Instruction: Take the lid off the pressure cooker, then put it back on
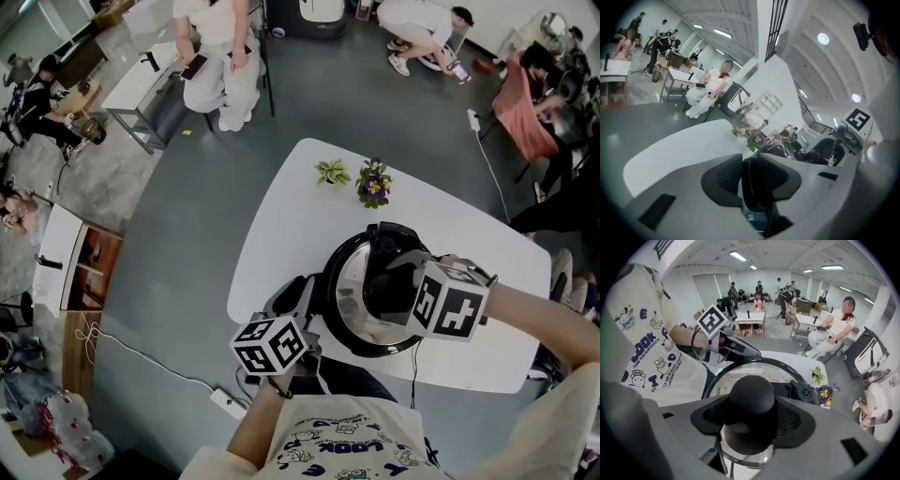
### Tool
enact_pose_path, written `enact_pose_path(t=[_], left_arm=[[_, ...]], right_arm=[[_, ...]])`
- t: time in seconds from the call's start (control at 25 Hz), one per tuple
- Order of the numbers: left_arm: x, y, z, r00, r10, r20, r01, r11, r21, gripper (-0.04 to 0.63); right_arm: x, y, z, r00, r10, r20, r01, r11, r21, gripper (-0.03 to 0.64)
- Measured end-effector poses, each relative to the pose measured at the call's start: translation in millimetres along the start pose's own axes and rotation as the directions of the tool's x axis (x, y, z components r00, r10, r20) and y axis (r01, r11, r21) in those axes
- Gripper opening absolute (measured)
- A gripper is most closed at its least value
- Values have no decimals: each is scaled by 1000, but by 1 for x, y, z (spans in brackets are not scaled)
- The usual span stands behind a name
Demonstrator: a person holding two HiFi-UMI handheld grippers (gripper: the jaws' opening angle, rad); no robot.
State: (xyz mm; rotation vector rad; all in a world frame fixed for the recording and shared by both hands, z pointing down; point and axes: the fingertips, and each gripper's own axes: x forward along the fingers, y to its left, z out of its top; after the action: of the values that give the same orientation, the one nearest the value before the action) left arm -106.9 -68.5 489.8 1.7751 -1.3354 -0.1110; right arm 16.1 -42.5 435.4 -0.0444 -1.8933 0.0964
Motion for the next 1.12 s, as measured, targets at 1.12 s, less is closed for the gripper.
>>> enact_pose_path(t=[1.12], left_arm=[[2,-1,0,1000,16,-3,-16,999,45,112]], right_arm=[[2,5,-2,997,39,-60,-49,984,-172,307]])
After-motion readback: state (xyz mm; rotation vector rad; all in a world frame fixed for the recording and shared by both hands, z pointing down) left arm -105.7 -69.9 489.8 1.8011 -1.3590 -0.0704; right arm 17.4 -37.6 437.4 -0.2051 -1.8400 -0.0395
